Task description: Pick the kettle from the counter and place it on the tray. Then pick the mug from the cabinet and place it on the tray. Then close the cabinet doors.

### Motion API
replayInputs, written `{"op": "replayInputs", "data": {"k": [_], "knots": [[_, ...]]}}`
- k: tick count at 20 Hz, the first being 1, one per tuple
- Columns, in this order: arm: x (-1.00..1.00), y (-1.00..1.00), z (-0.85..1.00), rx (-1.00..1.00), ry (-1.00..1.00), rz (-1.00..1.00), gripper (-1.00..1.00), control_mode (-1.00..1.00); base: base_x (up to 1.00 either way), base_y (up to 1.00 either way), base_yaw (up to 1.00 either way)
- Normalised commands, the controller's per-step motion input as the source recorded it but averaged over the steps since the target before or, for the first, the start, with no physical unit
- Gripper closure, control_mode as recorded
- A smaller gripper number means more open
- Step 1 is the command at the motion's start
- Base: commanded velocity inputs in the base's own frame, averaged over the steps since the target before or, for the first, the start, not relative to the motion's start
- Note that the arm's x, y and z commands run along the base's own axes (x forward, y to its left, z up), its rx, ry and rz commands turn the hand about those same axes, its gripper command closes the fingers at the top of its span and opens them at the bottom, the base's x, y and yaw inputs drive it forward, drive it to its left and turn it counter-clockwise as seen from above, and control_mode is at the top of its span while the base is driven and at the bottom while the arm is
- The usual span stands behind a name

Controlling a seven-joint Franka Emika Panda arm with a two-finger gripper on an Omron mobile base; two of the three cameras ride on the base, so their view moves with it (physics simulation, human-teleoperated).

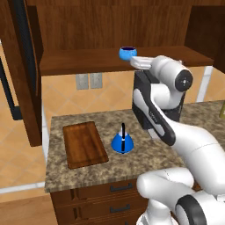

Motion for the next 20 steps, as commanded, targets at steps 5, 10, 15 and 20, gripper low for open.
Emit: {"op": "replayInputs", "data": {"k": [5,10,15,20], "knots": [[0.43,0.01,0.00,-0.01,0.16,0.05,-1.00,-1.00,0.00,0.00,0.00],[0.64,0.00,0.00,0.00,0.12,0.08,-1.00,-1.00,0.00,0.00,0.00],[0.55,0.00,-0.02,0.00,0.05,0.07,-1.00,-1.00,0.00,0.00,0.00],[0.33,0.00,-0.15,0.00,0.00,0.07,-1.00,-1.00,0.00,0.00,0.00]]}}
